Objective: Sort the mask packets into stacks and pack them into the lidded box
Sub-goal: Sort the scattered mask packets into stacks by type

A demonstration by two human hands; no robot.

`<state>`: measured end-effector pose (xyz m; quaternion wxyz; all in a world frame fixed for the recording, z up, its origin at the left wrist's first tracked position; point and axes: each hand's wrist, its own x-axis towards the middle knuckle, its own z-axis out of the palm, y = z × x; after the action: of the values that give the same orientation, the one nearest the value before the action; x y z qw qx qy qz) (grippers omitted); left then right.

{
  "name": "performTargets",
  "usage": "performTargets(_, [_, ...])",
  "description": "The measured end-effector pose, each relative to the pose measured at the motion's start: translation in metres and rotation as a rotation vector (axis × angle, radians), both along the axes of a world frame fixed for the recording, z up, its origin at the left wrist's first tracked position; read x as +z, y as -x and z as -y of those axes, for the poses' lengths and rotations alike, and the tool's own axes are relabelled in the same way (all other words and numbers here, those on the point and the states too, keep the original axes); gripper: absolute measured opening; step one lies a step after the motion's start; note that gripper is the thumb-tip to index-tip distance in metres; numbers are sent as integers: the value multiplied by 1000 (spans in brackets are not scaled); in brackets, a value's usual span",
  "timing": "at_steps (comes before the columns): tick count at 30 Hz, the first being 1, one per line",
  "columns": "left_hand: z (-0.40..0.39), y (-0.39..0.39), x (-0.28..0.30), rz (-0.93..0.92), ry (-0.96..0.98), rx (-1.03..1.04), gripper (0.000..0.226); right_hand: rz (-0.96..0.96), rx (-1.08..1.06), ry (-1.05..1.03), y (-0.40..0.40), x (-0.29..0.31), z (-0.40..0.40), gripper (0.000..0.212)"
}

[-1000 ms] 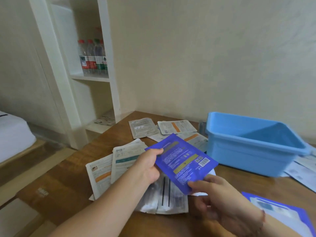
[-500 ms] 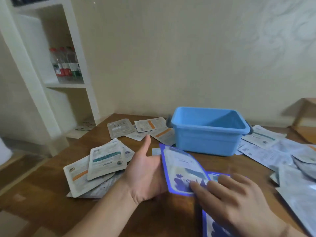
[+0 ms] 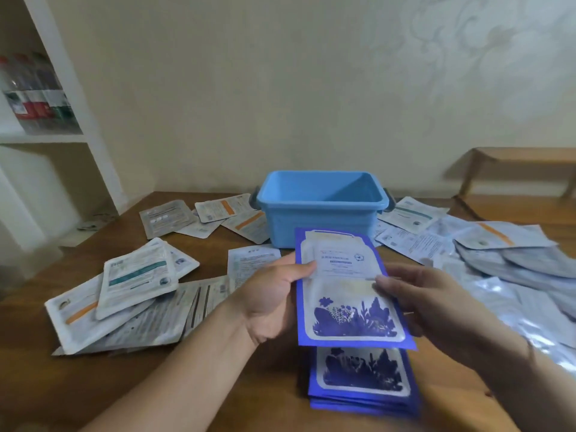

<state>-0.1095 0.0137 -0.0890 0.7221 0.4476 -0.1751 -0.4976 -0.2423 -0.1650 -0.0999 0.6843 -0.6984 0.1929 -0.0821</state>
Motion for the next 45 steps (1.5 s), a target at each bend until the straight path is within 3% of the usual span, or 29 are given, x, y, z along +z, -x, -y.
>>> performTargets(4, [15, -3, -11, 158, -129, 145, 34, -2, -128, 81, 11, -14, 5, 28])
performTargets(7, [12, -3, -21, 500, -382, 302, 65, -22, -190, 303, 15, -21, 3, 43])
performTargets(9, [9, -2, -27, 679, -465, 303, 74, -67, -185, 425, 16, -26, 0, 60])
performTargets(14, [8, -5, -38, 1023, -589, 302, 72, -59, -170, 573, 16, -27, -5, 64])
performTargets(19, [7, -4, -41, 1131, -628, 283, 65, -142, -144, 735, 19, -30, -2, 65])
performTargets(22, [-2, -7, -38, 1062, -680, 277, 54, -180, -154, 833, 25, -30, 2, 45])
performTargets(24, [-13, -11, -32, 721, -591, 252, 50, -165, -221, 857, 31, -29, 4, 40])
performTargets(26, [-22, -13, -29, 272, -439, 176, 61, -136, -234, 719, 34, -31, 7, 40])
performTargets(29, [-28, -12, -29, 33, -368, 109, 70, -143, -212, 422, 34, -32, 5, 41])
performTargets(36, [-28, -3, -28, -38, -324, 86, 72, -140, -166, 273, 48, -33, 9, 34])
performTargets(37, [-28, -1, -28, -41, -320, 81, 73, -137, -155, 267, 51, -32, 10, 40])
performTargets(40, [-25, 5, -28, -33, -320, 76, 76, -105, -161, 331, 57, -32, 13, 90])
performTargets(41, [-25, 6, -29, -22, -326, 81, 77, -111, -160, 349, 58, -33, 13, 97])
performTargets(43, [-26, 6, -29, 22, -329, 84, 75, -117, -167, 356, 61, -33, 14, 89])
performTargets(45, [-33, 8, -29, 238, -359, 78, 63, -97, -202, 402, 61, -30, 15, 81])
